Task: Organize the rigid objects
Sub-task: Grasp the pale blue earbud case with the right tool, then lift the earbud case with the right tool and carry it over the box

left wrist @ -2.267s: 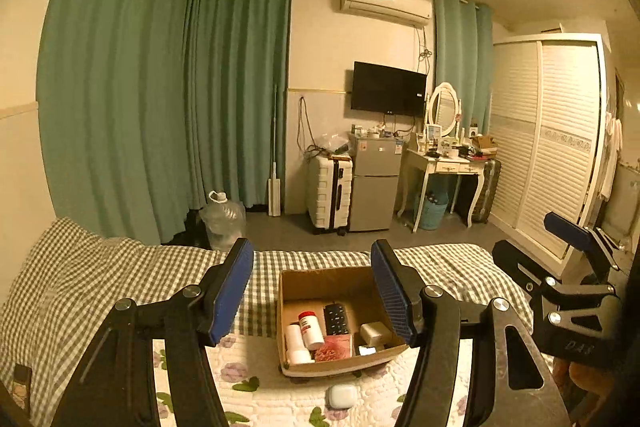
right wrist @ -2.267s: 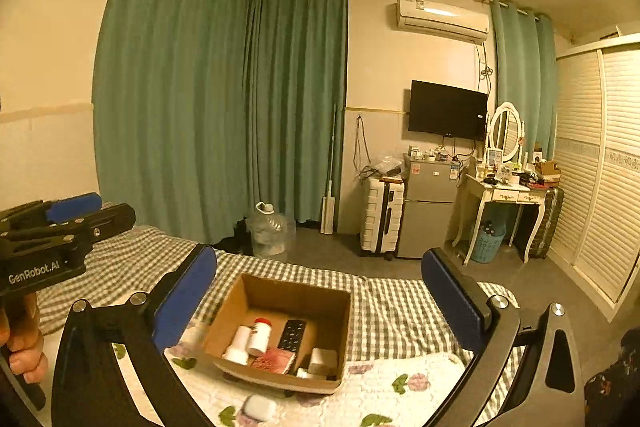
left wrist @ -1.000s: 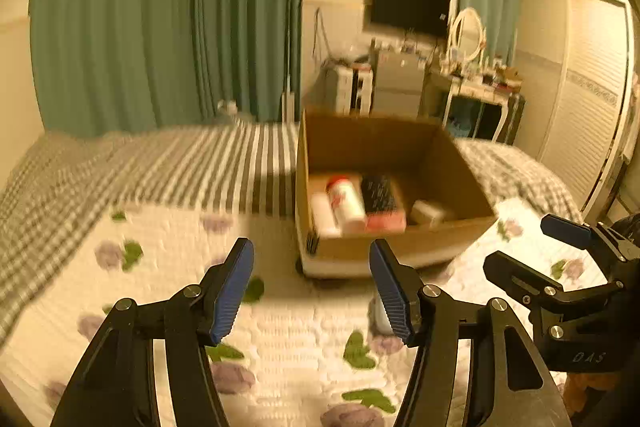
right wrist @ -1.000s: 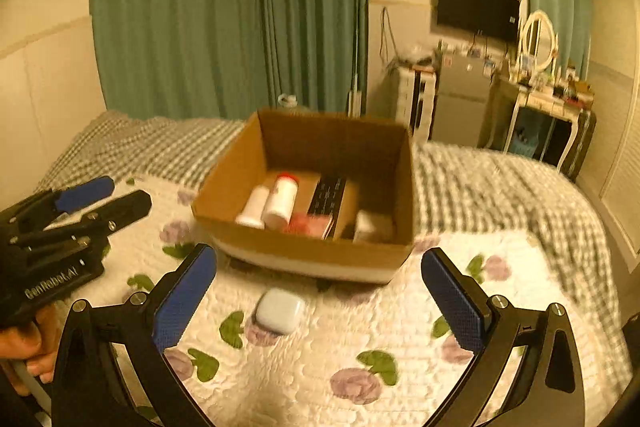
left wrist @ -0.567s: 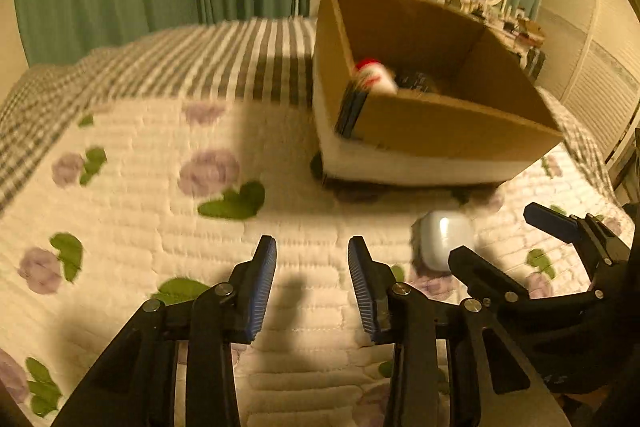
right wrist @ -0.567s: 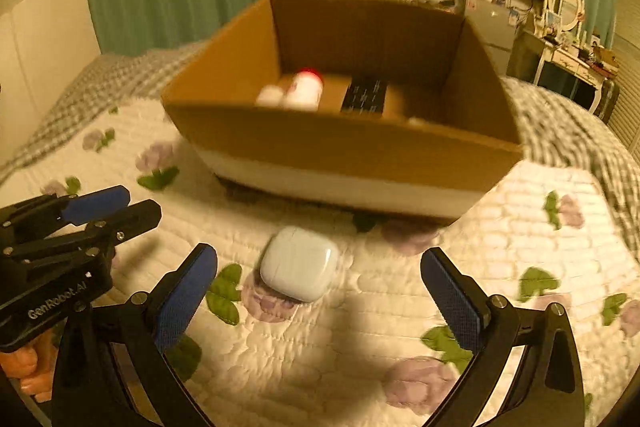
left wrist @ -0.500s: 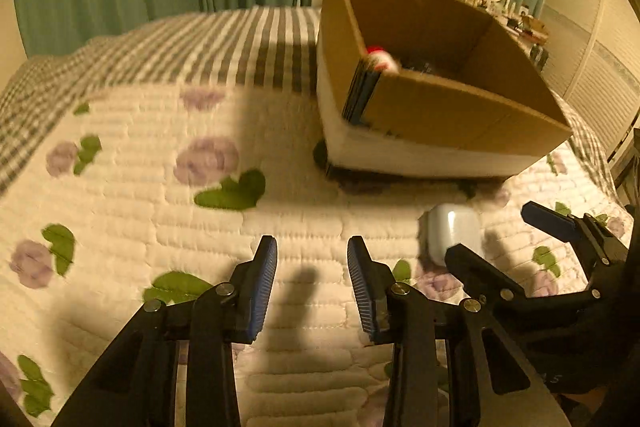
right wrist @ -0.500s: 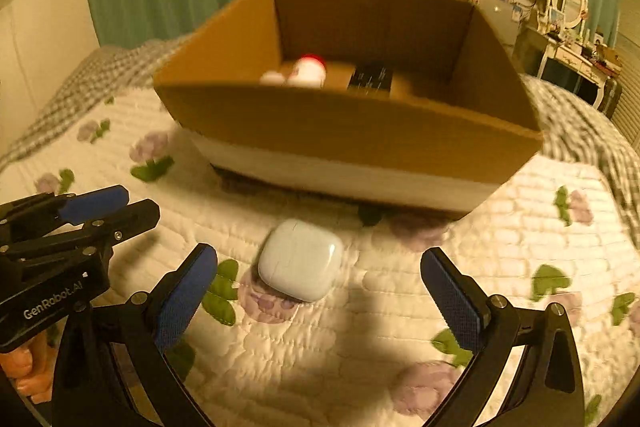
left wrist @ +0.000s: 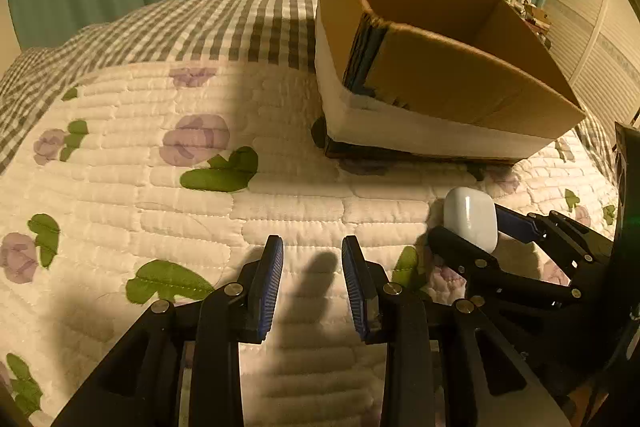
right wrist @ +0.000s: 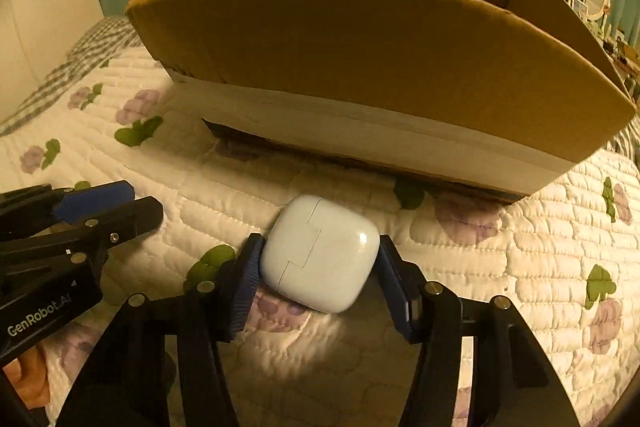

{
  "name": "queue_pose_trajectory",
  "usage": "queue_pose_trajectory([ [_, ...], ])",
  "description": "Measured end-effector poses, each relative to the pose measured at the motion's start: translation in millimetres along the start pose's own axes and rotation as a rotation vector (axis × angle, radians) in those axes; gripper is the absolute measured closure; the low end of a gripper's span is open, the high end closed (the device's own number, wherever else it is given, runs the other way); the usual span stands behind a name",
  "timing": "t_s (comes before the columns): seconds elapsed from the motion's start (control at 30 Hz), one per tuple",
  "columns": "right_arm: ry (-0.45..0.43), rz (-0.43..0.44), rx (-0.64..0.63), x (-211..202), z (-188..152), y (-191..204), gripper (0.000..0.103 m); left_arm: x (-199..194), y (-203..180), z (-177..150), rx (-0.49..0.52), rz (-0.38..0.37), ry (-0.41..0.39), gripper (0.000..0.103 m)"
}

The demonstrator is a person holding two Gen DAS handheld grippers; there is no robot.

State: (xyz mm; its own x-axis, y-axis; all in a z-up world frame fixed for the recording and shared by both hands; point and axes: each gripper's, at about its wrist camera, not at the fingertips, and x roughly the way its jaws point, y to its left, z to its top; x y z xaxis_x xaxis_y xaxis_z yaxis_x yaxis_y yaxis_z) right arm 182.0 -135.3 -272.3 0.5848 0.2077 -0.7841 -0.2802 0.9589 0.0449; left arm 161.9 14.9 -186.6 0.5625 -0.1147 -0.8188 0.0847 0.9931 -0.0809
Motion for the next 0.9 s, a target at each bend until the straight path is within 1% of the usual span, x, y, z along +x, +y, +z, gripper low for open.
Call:
queue_pose_trajectory([
  [0.13, -0.014, 0.015, 0.009, -19, -6, -4, 0.047, -18, -5, -5, 0.016, -0.001, -0.022, 0.072],
  [0.27, -0.011, 0.013, 0.015, -40, -17, -5, 0.047, -35, -11, -12, 0.035, 0.002, -0.035, 0.072],
  [0.37, -0.028, 0.008, 0.023, -61, -26, -7, 0.047, -48, -15, -12, 0.037, 0.001, -0.053, 0.072],
  [0.6, -0.105, 0.000, 0.042, -125, -36, -9, 0.047, -99, -23, -17, 0.014, -0.018, -0.121, 0.072],
  [0.7, -0.147, -0.006, 0.038, -147, -32, 0, 0.047, -118, -26, -16, -0.003, -0.031, -0.147, 0.072],
  [0.9, -0.243, -0.015, 0.033, -194, -25, 12, 0.047, -166, -39, -11, -0.004, -0.044, -0.239, 0.072],
])
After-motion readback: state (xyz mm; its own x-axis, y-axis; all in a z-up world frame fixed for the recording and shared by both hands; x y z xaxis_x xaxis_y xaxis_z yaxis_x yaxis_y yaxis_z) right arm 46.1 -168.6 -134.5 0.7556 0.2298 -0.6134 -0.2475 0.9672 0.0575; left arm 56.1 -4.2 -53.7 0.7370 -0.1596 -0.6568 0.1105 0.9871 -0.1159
